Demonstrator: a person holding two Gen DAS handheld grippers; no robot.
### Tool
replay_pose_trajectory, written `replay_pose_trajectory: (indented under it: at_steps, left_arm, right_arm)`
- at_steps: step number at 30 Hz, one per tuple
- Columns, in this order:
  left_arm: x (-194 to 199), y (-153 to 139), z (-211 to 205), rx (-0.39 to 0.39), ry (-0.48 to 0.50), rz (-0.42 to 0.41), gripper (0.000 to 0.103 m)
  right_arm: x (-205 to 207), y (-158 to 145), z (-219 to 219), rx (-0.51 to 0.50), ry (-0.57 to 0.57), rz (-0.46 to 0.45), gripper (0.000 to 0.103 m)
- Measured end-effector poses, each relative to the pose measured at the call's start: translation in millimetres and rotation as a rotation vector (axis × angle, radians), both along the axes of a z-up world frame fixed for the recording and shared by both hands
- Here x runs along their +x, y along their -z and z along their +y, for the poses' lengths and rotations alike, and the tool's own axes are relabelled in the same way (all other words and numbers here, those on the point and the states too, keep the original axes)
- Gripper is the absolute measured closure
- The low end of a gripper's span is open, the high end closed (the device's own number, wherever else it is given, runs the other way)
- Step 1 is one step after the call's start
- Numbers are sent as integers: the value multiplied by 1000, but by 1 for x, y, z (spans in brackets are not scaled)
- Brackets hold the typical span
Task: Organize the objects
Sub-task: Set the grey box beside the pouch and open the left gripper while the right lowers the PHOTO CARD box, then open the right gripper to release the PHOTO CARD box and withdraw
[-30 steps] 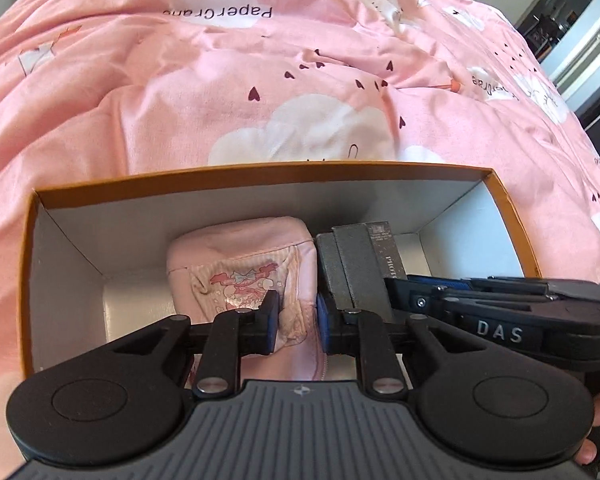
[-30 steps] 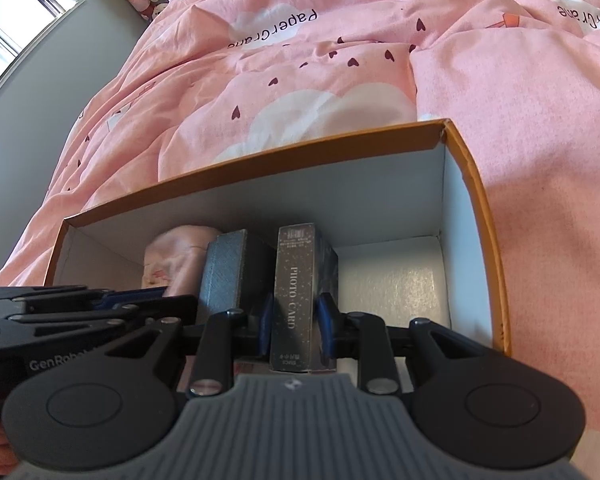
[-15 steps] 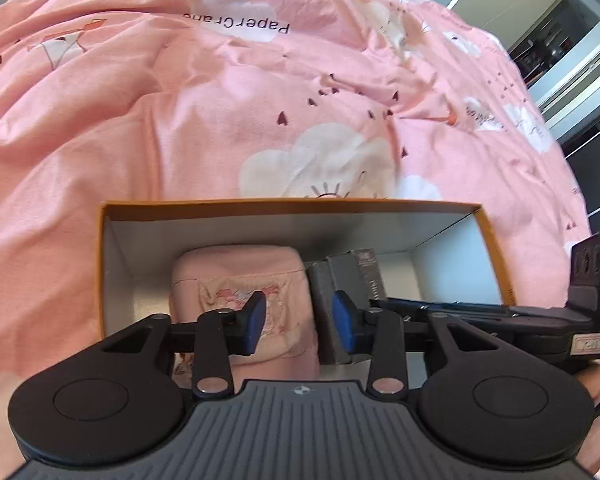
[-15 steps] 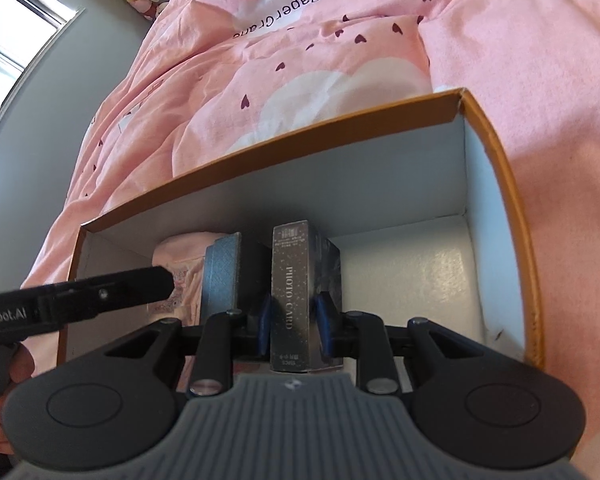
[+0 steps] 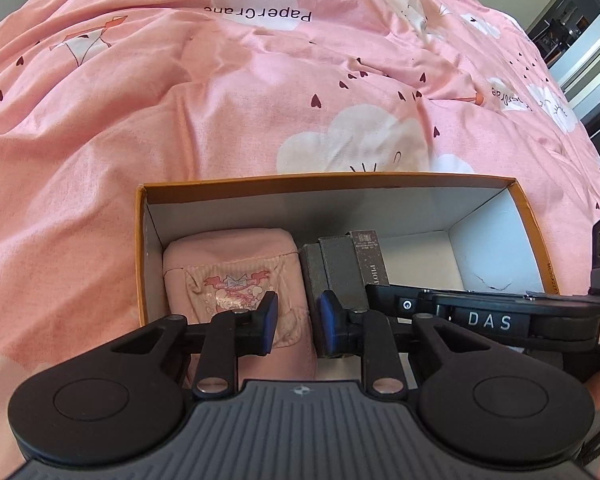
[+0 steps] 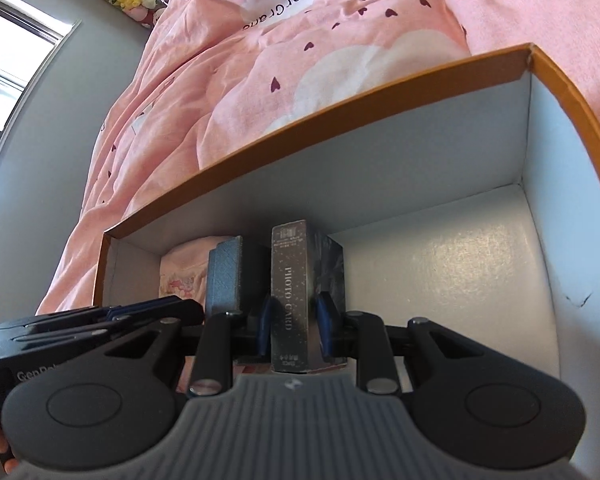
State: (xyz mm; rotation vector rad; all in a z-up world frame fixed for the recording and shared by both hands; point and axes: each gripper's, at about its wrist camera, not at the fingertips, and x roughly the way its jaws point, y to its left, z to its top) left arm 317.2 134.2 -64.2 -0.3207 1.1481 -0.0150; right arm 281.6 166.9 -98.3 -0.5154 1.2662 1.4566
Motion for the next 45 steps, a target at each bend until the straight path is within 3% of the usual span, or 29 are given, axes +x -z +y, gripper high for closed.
replay_pose_trajectory:
  at_steps: [8, 11, 18, 20, 24, 29, 34, 45]
  left_arm:
    - [8, 1, 0, 8, -43, -33, 88]
    - [7, 1, 1, -12, -55, -43, 88]
    - [4, -1, 2, -20, -71, -60, 87]
    - [1, -4, 2, -24, -73, -70, 87]
    - [-10, -17, -3, -24, -41, -113, 85]
    - [-29, -27, -14, 22, 36, -130, 77]
    - [-38, -19, -15, 60, 5, -98, 77]
    - [-38, -1, -11, 59, -49, -128, 80]
  right_arm:
    - [-14, -5, 11, 22, -28, -87, 77]
    - [-19, -8, 10, 38, -73, -135, 75]
    - [-14, -14, 5, 59, -75, -137, 73]
    - [-15, -20, 1, 79, -94, -153, 66]
    - [-18, -31, -10, 104, -134, -185, 66]
    - [-22, -39, -28, 100, -204, -243, 66]
    - [-37, -29, -37, 52, -307, -264, 61]
    - [-52, -14, -16, 45, -260, -344, 61]
